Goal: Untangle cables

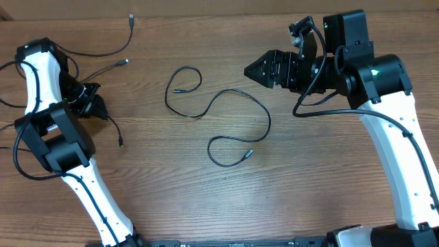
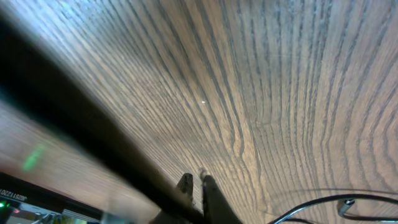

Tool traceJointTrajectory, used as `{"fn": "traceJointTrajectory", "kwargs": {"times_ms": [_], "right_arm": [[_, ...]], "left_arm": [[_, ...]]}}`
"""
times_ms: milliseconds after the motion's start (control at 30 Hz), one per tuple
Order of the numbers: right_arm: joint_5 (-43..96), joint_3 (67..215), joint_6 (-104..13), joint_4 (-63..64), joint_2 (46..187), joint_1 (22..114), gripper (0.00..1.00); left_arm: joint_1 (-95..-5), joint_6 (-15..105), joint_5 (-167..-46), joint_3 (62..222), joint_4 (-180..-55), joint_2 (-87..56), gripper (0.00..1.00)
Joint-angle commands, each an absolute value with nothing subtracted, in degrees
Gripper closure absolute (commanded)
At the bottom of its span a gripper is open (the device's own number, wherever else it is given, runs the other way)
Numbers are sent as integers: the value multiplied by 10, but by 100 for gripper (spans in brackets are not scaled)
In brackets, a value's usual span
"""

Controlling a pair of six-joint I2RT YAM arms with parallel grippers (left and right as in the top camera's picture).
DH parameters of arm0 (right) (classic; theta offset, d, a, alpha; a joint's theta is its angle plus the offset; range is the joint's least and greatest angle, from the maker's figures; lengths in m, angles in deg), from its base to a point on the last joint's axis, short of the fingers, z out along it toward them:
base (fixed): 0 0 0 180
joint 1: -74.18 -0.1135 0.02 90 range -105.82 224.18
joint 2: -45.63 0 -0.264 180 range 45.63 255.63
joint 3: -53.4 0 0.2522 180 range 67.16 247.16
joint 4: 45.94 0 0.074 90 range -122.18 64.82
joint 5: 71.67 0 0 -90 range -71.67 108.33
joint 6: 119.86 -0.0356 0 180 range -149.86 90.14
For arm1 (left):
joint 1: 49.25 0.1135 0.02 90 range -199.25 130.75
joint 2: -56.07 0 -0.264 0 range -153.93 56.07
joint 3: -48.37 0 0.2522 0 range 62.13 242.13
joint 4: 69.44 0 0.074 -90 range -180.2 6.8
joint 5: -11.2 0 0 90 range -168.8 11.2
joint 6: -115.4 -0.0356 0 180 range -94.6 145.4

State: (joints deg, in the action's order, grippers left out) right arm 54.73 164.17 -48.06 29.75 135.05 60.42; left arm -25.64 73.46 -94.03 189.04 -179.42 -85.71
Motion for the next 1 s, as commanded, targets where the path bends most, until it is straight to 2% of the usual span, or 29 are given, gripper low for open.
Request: {"fn": "traceJointTrajectory", "kwargs": {"times_ms": [0, 33, 100, 200, 333, 433, 700, 800, 967], "right_arm": [[544, 1647, -479, 297, 1351, 604, 0], [544, 1647, -479, 297, 1351, 604, 0], [544, 1647, -479, 297, 1351, 604, 0], [544, 1647, -479, 297, 1351, 604, 0], [544, 1647, -479, 298, 1351, 604, 0], [544, 1647, -479, 299, 1351, 604, 0], [544, 1647, -478, 299, 1351, 604, 0], [544, 1647, -478, 299, 1351, 604, 0], [544, 1647, -476, 299, 1351, 604, 0]], "left_arm": [[-265, 754, -905, 1898, -1793, -863, 75], [-268, 752, -897, 1898, -1791, -863, 68], [-273, 751, -885, 1898, -1790, -863, 66], [-279, 744, -884, 1898, -1783, -863, 58], [-279, 675, -900, 1899, -1768, -863, 55], [-270, 627, -930, 1911, -1766, -863, 46], [-227, 539, -949, 2060, -1801, -857, 27], [-209, 545, -931, 2092, -1801, -830, 21], [-168, 536, -878, 2093, -1801, -774, 19]]}}
